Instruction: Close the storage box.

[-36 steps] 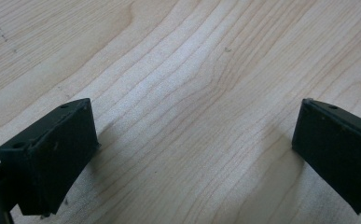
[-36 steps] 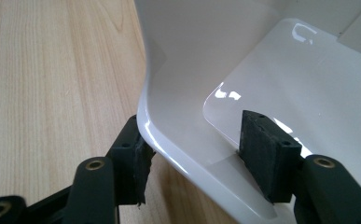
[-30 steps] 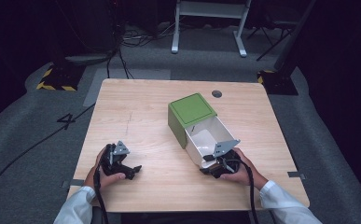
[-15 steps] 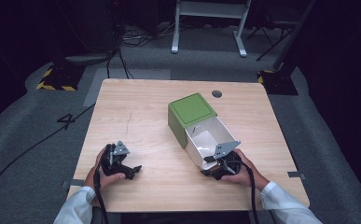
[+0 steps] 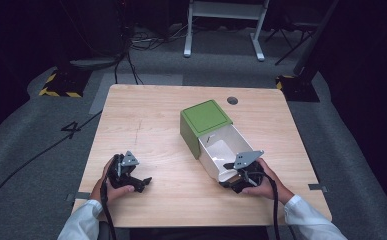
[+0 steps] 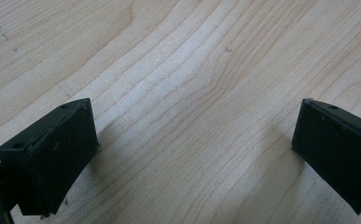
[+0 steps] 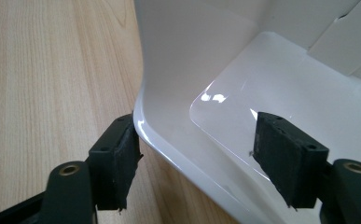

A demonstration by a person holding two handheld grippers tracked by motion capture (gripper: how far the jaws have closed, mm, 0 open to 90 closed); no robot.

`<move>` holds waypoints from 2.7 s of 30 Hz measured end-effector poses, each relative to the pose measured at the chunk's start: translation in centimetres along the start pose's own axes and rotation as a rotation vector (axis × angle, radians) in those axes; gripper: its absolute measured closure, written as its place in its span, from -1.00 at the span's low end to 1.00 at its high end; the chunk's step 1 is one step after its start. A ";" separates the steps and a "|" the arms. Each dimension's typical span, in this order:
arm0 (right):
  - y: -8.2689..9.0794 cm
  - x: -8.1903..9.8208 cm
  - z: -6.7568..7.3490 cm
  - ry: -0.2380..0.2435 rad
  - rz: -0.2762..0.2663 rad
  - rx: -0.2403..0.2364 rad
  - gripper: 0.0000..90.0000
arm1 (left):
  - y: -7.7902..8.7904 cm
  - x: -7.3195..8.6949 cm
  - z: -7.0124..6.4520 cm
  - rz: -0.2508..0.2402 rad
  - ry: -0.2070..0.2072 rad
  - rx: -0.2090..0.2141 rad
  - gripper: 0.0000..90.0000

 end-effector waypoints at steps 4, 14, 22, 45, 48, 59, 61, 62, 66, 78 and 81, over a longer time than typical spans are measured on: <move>0.6 0.0 0.0 0.008 -0.009 0.007 -0.35 | 0.0 0.0 0.0 0.000 0.000 0.000 -0.99; 1.9 0.0 -0.1 0.025 -0.024 0.030 -0.40 | 0.0 0.0 0.0 0.000 0.000 0.000 -0.99; 2.9 0.1 -0.2 0.027 -0.040 0.048 -0.42 | 0.0 0.0 0.0 0.000 0.000 0.000 -0.99; 6.7 2.3 -1.0 0.005 -0.076 0.143 -0.49 | 0.0 0.0 0.0 -0.001 0.000 0.000 -0.99; 7.0 2.8 -1.3 -0.005 -0.073 0.158 -0.49 | 0.0 0.0 0.0 0.000 0.000 0.000 -0.99; 8.0 5.5 -2.6 -0.052 -0.047 0.221 -0.50 | 0.0 0.0 0.0 0.000 0.001 -0.001 -0.99; 8.2 6.3 -3.0 -0.076 -0.047 0.230 -0.50 | 0.0 0.0 0.0 0.000 0.001 -0.002 -1.00; 8.2 6.3 -3.0 -0.076 -0.047 0.230 -0.50 | 0.0 0.0 0.0 0.000 0.001 -0.002 -0.99; 9.0 8.6 -3.9 -0.137 -0.048 0.271 -0.51 | 0.0 0.0 0.0 0.000 0.001 -0.001 -0.99; 11.2 14.8 -5.5 -0.326 -0.116 0.349 -0.51 | 0.0 0.0 0.0 0.001 0.002 -0.001 -1.00; 11.6 15.9 -5.9 -0.376 -0.128 0.372 -0.52 | 0.0 0.0 0.0 0.000 0.003 -0.001 -1.00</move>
Point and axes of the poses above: each handheld gripper's, and its own axes: y roughly backward along the jaws, x roughly out of its underside, z roughly to its left, the point moved 1 cm from there along -y, roughly forward along the jaws, and after that the axes turned 14 degrees about -y, right-handed, at the moved point
